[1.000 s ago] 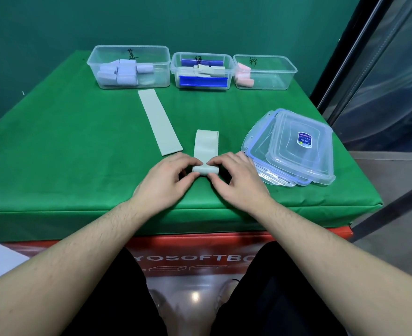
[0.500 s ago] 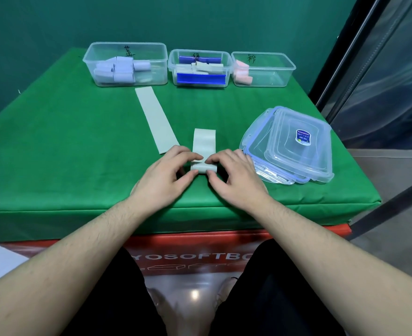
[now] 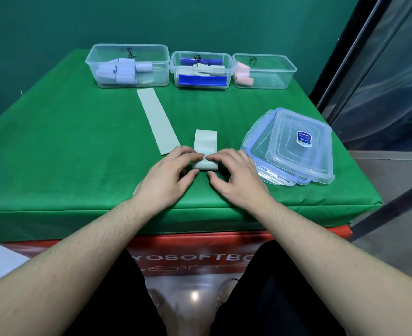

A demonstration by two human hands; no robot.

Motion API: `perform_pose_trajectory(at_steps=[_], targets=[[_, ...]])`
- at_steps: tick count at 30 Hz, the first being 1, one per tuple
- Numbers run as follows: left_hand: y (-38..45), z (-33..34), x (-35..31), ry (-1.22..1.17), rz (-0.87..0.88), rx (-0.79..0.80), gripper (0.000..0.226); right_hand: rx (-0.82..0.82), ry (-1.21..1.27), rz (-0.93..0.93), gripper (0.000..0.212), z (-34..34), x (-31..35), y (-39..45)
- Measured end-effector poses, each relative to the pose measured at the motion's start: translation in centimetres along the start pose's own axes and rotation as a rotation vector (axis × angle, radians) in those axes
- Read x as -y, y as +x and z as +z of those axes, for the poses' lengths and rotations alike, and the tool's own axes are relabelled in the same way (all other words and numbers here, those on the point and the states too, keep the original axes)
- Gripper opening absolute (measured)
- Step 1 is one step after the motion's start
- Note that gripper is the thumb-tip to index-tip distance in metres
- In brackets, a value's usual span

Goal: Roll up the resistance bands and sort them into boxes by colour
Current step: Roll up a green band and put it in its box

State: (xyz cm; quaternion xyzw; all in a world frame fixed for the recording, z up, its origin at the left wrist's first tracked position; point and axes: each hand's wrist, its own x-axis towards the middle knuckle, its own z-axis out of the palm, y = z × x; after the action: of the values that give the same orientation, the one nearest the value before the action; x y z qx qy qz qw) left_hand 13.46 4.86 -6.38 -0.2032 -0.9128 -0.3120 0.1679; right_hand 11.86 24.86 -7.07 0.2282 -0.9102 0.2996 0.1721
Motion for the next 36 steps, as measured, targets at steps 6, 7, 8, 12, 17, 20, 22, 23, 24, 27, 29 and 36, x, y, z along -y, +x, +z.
perform_pose_trajectory(at_steps=[6,7,8,12,17,20,22,23,24,27,29,36], targets=[[0.5,-0.1,0.1,0.004,-0.018,0.024,0.026,-0.004,0.053,0.030,0.033,0.2,-0.4,0.2],[0.6,-0.1,0.0,-0.004,-0.022,0.021,0.025,-0.016,0.070,0.031,0.032,0.3,-0.5,0.2],[0.6,-0.1,0.0,-0.007,-0.021,0.015,0.024,-0.027,0.082,0.029,0.031,0.2,-0.4,0.2],[0.0,-0.3,-0.1,-0.023,-0.012,0.001,0.021,-0.049,0.109,0.020,0.027,0.0,0.0,-0.1],[-0.8,-0.7,-0.1,-0.048,0.037,0.007,0.018,-0.010,0.071,0.003,0.024,-0.4,0.3,-0.4],[-0.9,-0.6,0.1,-0.040,0.034,0.025,0.018,0.010,-0.002,-0.012,0.027,-0.3,0.5,-0.5],[-0.7,-0.6,0.1,-0.049,0.027,0.033,0.021,-0.001,-0.018,-0.015,0.029,-0.3,0.5,-0.4],[-0.7,-0.5,0.2,-0.054,0.025,0.034,0.022,-0.006,-0.018,-0.017,0.029,-0.3,0.5,-0.4],[-0.6,-0.5,0.1,-0.063,0.021,0.034,0.021,-0.006,-0.016,-0.018,0.030,-0.3,0.5,-0.4],[-0.7,-0.4,0.1,-0.107,-0.010,0.028,0.021,-0.004,-0.013,-0.007,0.030,-0.1,0.4,-0.4],[-0.6,-0.5,0.1,-0.118,-0.023,0.034,0.027,-0.006,-0.018,0.004,0.033,-0.1,0.4,-0.4],[0.1,-0.6,-0.1,-0.063,-0.040,0.036,0.025,-0.010,-0.050,0.012,0.039,0.0,0.3,-0.3]])
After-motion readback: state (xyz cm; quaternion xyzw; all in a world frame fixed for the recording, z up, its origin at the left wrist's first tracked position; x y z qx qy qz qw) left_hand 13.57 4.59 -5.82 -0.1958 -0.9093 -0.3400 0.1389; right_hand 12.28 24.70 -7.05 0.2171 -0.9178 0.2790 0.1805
